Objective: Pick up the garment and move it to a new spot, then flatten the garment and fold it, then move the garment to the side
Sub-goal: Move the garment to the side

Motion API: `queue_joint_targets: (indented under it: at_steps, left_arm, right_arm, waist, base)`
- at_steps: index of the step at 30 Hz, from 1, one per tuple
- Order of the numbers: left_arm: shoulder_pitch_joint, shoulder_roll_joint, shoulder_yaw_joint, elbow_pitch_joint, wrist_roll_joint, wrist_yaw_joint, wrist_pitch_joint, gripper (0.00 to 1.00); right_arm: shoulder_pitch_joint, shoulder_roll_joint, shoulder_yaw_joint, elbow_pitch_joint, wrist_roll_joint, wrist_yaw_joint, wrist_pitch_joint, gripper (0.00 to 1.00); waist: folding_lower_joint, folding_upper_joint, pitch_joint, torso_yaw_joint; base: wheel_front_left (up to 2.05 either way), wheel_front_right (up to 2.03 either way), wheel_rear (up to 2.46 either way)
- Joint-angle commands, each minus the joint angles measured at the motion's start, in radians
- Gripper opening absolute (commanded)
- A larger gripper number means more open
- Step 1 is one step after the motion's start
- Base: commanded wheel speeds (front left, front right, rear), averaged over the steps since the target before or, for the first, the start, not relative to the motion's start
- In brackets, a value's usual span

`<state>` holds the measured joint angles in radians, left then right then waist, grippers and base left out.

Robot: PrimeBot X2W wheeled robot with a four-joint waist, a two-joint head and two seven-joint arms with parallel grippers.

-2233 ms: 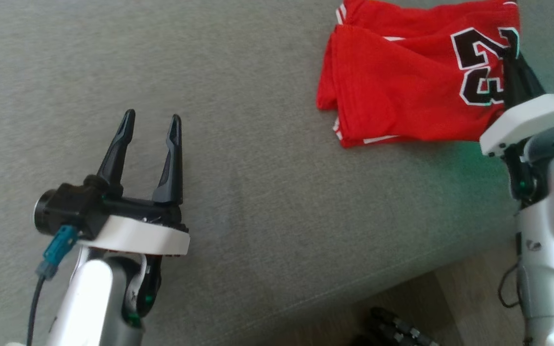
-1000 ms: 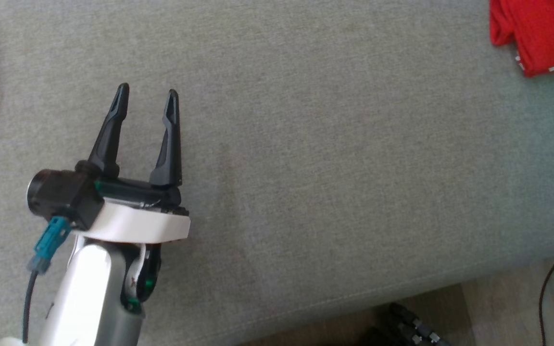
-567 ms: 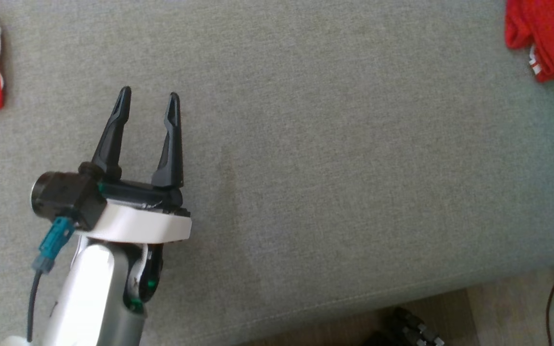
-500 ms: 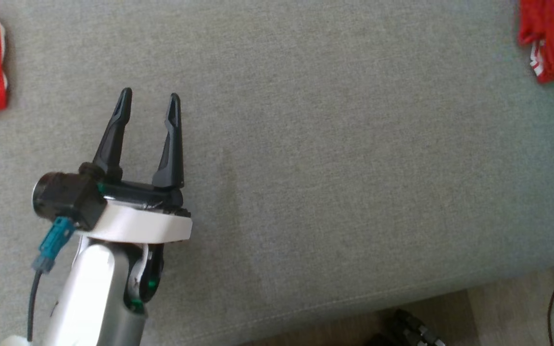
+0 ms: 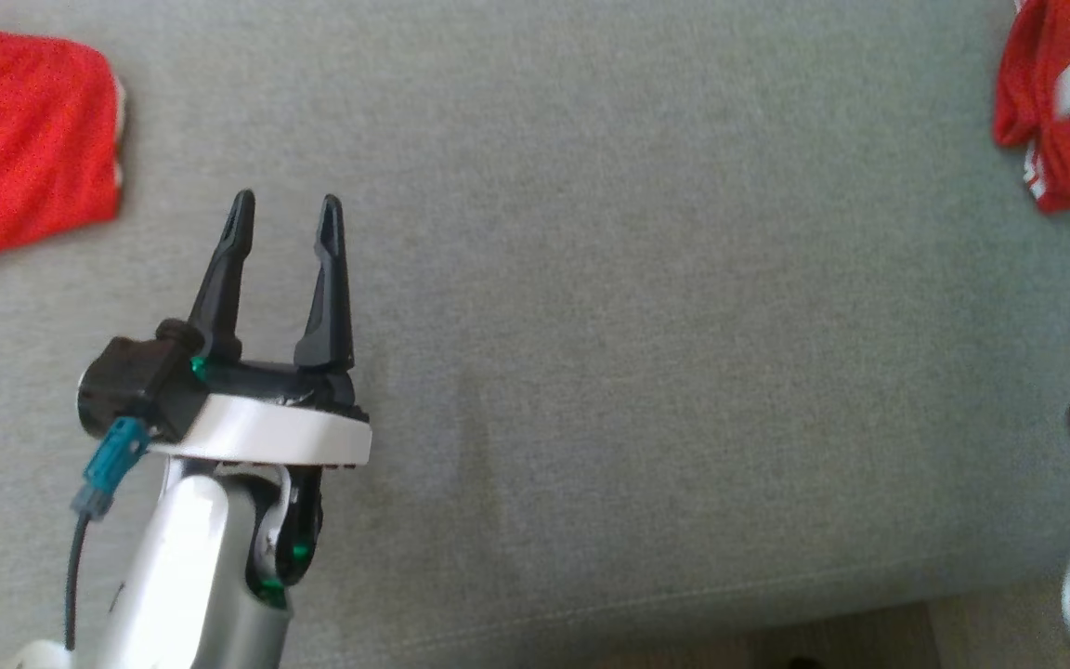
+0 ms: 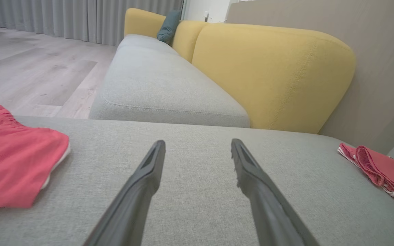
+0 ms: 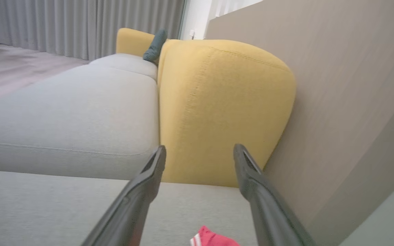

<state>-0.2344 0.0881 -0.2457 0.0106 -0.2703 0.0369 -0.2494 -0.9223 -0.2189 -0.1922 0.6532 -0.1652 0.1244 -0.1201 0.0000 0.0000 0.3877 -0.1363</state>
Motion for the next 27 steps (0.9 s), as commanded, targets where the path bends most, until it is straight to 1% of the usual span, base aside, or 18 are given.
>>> queue_joint_targets:
  at_steps: [1, 8, 16, 21, 24, 27]
  left_arm:
    - [-0.012, 0.0, 0.035, -0.024, -0.007, 0.007, -0.011, 1.0]
    - [0.02, -0.017, 0.059, 0.029, -0.027, 0.013, -0.012, 1.0]
    - [0.086, -0.029, 0.076, 0.07, -0.033, 0.01, -0.012, 1.0]
    - [0.119, -0.033, 0.082, 0.08, -0.031, 0.003, -0.012, 1.0]
    - [0.137, -0.034, 0.08, 0.088, -0.028, 0.0, -0.012, 1.0]
    - [0.147, -0.036, 0.076, 0.094, -0.029, -0.001, -0.012, 1.0]
  right_arm:
    - [0.025, 0.01, 0.024, -0.042, 0.016, 0.006, -0.012, 1.0]
    - [0.188, 0.077, 0.118, -0.159, 0.111, 0.006, -0.032, 1.0]
    - [0.436, 0.149, 0.158, -0.335, 0.182, 0.006, -0.033, 1.0]
    - [0.569, 0.167, 0.183, -0.433, 0.217, 0.006, -0.034, 1.0]
    - [0.645, 0.168, 0.204, -0.475, 0.277, 0.006, -0.042, 1.0]
    - [0.713, 0.168, 0.229, -0.505, 0.308, 0.006, -0.047, 1.0]
  waist:
    - [0.0, 0.0, -0.042, 0.024]
    - [0.0, 0.0, -0.152, 0.07]
    - [0.0, 0.0, -0.258, 0.115]
    - [0.0, 0.0, -0.293, 0.13]
    - [0.0, 0.0, -0.312, 0.138]
    - [0.0, 0.0, -0.325, 0.145]
  base:
    - [0.0, 0.0, 0.0]
    - [0.0, 0.0, 0.0]
    - [0.0, 0.0, 0.0]
    - [0.0, 0.0, 0.0]
    - [0.0, 0.0, 0.0]
    - [0.0, 0.0, 0.0]
